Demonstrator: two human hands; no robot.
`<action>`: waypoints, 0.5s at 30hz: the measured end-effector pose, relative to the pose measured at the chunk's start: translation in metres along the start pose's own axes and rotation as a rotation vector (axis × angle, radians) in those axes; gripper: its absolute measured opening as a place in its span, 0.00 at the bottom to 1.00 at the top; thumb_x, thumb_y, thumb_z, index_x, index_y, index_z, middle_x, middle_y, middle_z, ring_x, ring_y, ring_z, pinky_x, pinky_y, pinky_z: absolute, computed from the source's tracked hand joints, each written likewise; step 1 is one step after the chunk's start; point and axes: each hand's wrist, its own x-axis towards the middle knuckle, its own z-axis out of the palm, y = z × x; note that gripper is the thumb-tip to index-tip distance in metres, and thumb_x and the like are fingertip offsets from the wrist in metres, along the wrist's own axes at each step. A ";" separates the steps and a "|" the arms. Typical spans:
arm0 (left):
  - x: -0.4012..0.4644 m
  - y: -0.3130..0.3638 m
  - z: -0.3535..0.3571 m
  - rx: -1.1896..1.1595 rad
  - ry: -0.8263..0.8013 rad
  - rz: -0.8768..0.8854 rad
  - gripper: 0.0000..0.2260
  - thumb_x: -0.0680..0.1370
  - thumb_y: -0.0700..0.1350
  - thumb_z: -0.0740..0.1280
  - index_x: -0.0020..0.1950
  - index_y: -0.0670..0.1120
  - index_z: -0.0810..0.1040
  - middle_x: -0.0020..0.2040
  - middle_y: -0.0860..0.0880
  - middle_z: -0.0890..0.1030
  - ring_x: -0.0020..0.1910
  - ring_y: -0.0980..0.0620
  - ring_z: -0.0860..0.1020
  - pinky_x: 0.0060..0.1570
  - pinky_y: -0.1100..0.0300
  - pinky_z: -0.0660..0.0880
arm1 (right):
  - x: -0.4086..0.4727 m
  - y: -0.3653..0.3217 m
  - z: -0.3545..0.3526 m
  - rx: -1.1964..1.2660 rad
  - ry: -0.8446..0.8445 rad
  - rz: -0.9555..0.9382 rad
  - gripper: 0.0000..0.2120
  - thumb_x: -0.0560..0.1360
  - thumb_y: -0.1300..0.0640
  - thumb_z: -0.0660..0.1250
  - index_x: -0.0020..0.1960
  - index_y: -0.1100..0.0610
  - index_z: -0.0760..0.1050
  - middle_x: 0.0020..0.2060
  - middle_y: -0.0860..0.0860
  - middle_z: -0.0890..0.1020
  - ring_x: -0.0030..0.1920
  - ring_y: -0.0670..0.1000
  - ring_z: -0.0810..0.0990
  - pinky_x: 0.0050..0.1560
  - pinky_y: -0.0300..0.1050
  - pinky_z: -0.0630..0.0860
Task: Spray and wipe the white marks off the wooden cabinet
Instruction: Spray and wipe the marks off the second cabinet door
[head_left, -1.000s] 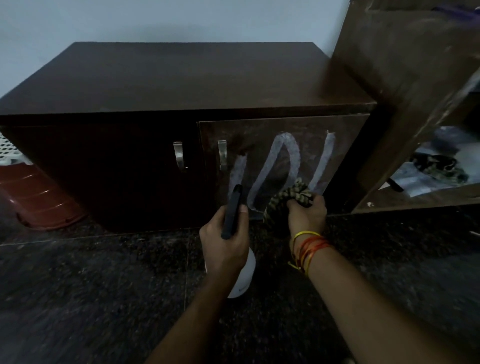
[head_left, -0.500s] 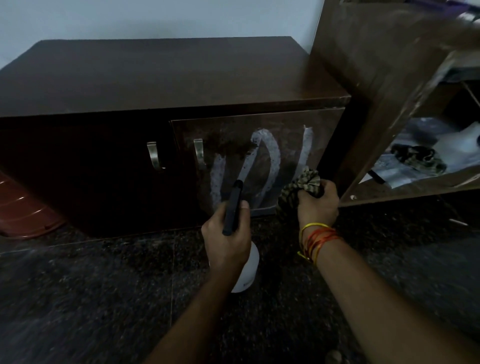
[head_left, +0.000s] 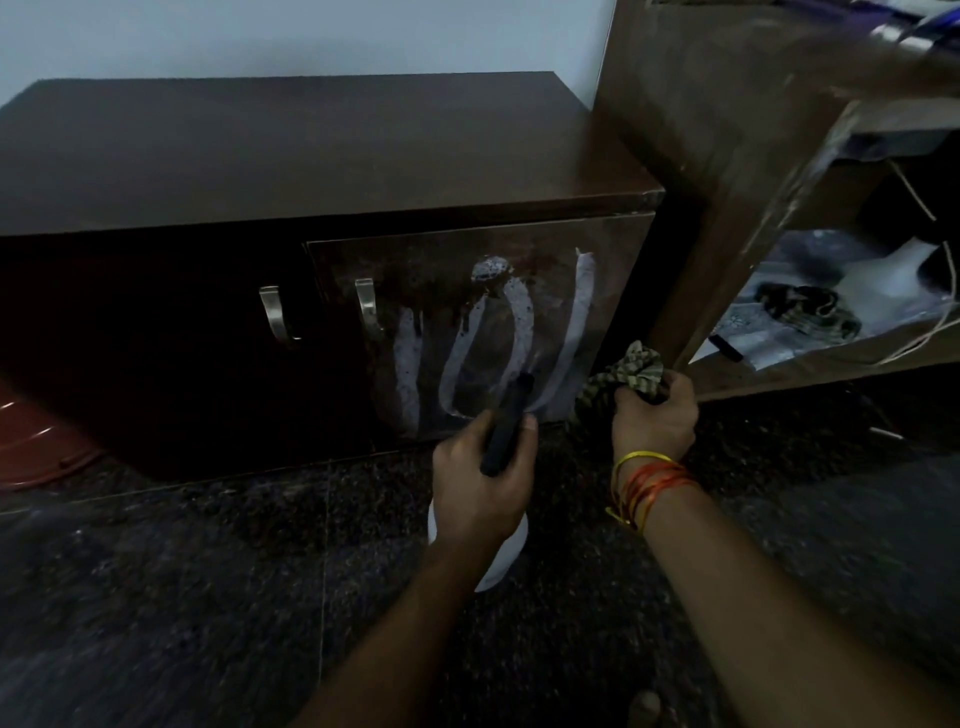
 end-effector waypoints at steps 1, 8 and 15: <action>-0.004 -0.004 0.000 0.008 -0.014 0.003 0.18 0.77 0.53 0.64 0.32 0.45 0.70 0.23 0.50 0.68 0.21 0.49 0.68 0.24 0.63 0.61 | 0.001 0.001 -0.001 0.004 -0.002 0.005 0.18 0.72 0.61 0.68 0.61 0.54 0.75 0.55 0.58 0.80 0.55 0.59 0.78 0.50 0.42 0.72; -0.031 -0.028 -0.004 0.085 -0.145 -0.007 0.14 0.77 0.55 0.64 0.32 0.58 0.67 0.24 0.56 0.68 0.23 0.56 0.69 0.26 0.66 0.62 | -0.001 0.010 -0.003 0.018 -0.037 0.020 0.15 0.73 0.62 0.68 0.60 0.57 0.75 0.53 0.58 0.80 0.53 0.59 0.79 0.47 0.40 0.70; -0.048 -0.052 -0.026 0.186 -0.156 -0.031 0.15 0.76 0.55 0.64 0.31 0.58 0.64 0.25 0.55 0.71 0.23 0.59 0.69 0.26 0.70 0.59 | -0.007 0.017 0.005 -0.002 -0.049 0.051 0.16 0.72 0.60 0.68 0.60 0.55 0.75 0.53 0.59 0.81 0.52 0.61 0.79 0.49 0.46 0.74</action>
